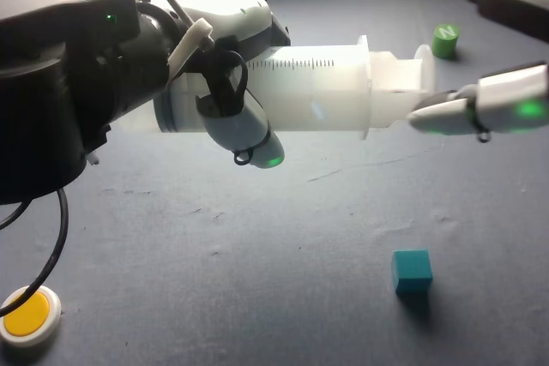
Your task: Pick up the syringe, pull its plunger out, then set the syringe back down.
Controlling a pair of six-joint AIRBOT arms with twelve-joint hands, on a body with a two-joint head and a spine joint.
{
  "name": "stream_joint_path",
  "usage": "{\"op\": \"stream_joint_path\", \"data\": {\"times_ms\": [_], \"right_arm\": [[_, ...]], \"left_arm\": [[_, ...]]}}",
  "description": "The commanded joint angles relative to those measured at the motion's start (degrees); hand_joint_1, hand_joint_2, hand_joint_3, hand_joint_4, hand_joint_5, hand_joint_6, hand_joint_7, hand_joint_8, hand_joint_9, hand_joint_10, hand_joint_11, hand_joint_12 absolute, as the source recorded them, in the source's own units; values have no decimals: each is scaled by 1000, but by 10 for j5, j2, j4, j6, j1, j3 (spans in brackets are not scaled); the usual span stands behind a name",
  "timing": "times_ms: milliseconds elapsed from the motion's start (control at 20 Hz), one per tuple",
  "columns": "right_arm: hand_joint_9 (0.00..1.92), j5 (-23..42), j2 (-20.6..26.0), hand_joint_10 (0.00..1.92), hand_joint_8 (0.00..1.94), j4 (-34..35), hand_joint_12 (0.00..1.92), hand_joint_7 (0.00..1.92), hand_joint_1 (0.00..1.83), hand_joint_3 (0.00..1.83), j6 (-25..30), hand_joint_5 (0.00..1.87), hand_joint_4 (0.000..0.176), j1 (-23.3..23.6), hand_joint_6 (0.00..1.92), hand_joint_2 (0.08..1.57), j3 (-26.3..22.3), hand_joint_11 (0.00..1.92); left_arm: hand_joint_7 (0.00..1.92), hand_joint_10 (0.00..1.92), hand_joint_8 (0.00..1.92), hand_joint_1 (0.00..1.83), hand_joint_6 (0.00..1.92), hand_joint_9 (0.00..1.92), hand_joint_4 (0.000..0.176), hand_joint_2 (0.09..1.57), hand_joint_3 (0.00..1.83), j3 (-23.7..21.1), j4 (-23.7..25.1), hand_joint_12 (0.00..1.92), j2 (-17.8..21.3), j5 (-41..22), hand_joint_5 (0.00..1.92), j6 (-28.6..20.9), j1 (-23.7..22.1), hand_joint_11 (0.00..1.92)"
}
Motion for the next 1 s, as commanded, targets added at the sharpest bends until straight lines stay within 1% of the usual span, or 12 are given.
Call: {"op": "stream_joint_path", "data": {"times_ms": [0,100,150,200,350,400,450,600,650,750,900,950], "right_arm": [[103,76,-4,2,5,-1,207,84,1095,7,-5,66,0,10,5,986,5,0],[106,77,-26,4,3,38,227,82,1093,5,-22,72,0,9,6,988,18,0],[117,77,-33,7,6,43,269,95,1079,3,-22,73,0,9,5,984,22,0],[113,78,-43,4,3,51,241,93,1068,6,-27,60,0,8,3,996,27,0],[149,84,-65,14,11,67,278,129,1082,5,-33,78,0,3,8,1007,38,0],[167,88,-69,18,12,68,347,147,1092,3,-34,94,0,3,11,1006,41,0],[177,89,-73,17,9,73,386,153,1107,0,-34,110,0,3,12,996,44,0],[185,82,-73,12,6,87,461,170,1118,11,-40,188,0,0,29,1030,47,0],[212,75,-73,18,14,98,540,204,1158,6,-47,235,0,-2,38,1025,48,0],[267,73,-73,31,20,100,688,261,1088,14,-49,242,0,-8,27,1068,52,0],[557,71,-73,103,66,100,1152,596,1150,0,-49,561,0,-12,82,1034,58,20],[609,71,-73,138,81,100,1272,656,1123,6,-49,606,0,-13,94,1070,58,15]], "left_arm": [[853,1106,1353,1194,1129,758,0,1199,0,-3,24,1483,5,10,806,-1,-11,520],[842,1123,1375,1192,1134,755,0,1204,0,-3,24,1490,5,11,800,-1,-14,511],[811,1417,1332,1315,1159,745,0,1206,0,-3,24,1516,5,11,764,-1,-16,502],[810,1471,1326,1338,1191,741,0,1209,1,-3,24,1512,5,11,736,-1,-17,502],[822,1464,1305,1344,1227,737,0,1208,0,-4,24,1460,5,11,730,0,-18,497],[858,1227,1337,1225,1182,740,0,1206,0,-4,24,1484,5,11,762,0,-18,512],[829,1426,1320,1321,1179,741,0,1205,4,-3,24,1488,5,11,742,0,-18,517],[827,1477,1320,1346,1166,733,0,1205,0,-2,24,1493,5,11,745,1,-18,503],[829,1474,1298,1346,1195,740,0,1205,0,-2,24,1487,5,11,732,1,-18,492],[817,1499,1328,1344,1183,733,0,1213,1,-2,24,1504,5,11,714,1,-18,496],[837,1467,1293,1347,1177,750,0,1204,0,-3,24,1469,5,11,727,1,-18,509],[829,1474,1313,1346,1170,746,0,1206,1,-3,24,1461,5,11,726,1,-18,513]]}}
